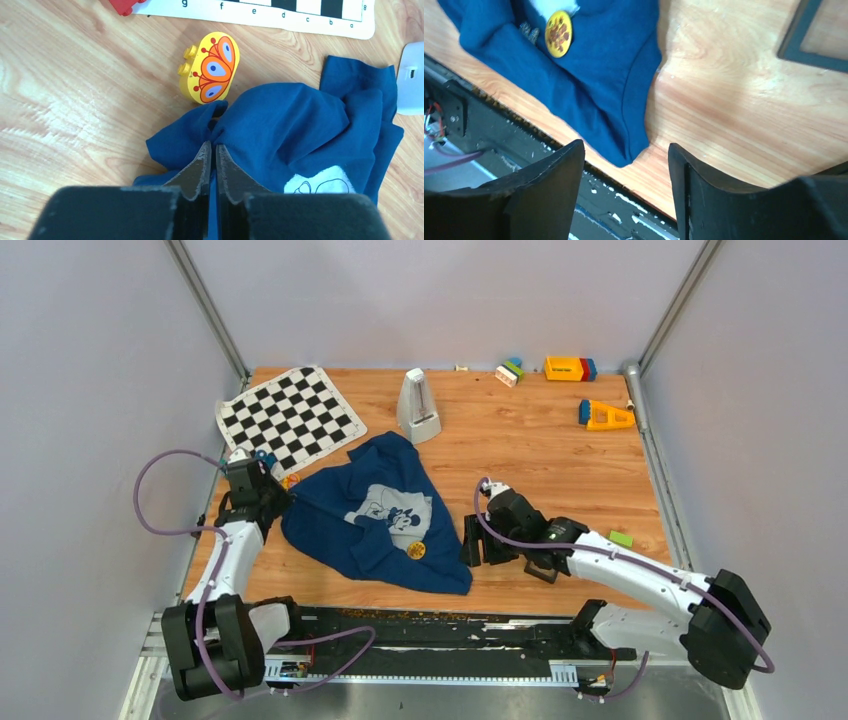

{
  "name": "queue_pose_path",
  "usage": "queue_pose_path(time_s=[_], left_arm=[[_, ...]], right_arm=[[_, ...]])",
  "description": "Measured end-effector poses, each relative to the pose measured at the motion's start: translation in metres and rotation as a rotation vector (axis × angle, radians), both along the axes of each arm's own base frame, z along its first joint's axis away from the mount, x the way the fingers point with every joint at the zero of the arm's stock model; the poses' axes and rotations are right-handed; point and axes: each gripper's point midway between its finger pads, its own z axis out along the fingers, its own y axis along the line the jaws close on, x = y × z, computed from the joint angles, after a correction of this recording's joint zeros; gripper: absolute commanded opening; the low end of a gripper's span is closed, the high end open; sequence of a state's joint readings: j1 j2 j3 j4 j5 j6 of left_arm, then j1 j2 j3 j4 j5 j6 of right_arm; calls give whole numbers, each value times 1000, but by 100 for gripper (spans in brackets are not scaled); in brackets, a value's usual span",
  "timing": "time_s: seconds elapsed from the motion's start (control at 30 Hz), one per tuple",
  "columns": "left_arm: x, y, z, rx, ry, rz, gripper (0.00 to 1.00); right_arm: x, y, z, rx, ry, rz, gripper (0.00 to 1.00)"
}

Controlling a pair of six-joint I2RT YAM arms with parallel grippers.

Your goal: Remove the brooch from the garment

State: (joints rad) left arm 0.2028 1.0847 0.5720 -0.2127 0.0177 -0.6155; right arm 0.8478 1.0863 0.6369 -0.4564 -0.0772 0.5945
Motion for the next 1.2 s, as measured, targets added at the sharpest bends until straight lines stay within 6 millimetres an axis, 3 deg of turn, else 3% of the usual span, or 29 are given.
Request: queue_pose_path(time_s=[0.07,0.17,0.2,0.33,0.5,0.73,0.83,0.93,1.0,1.17,1.2], left_arm=[[-4,0,2,-1,2,6,35],[-10,2,9,12,-4,21,54],[-12,3,13,16,-15,30,64],[-17,3,22,29,-38,33,81],[-20,-4,21,2,-28,3,84],[-21,-11,-2,-40,53,-25,83],[-20,-12,-16,-53,98,-29,81],[-17,-13,-32,-69,144,-36,71],[-14,-15,-42,-87,165,-47,58],[-1,-28,-60,-163,180,-102,3],[2,-31,-60,-176,175,-121,1]], right_arm=[[7,-3,-1,-38,-11,-19,60],[30,0,5,-74,-45,-59,57],[41,2,8,-85,-58,-76,54],[86,17,14,-133,-96,-129,53],[126,31,-2,-181,-80,-161,57],[147,48,-38,-224,-11,-146,53],[147,51,-56,-250,26,-137,45],[151,56,-59,-252,35,-131,13],[155,62,-57,-238,35,-127,0],[162,55,-53,-223,51,-149,0],[165,49,-49,-219,53,-163,0]])
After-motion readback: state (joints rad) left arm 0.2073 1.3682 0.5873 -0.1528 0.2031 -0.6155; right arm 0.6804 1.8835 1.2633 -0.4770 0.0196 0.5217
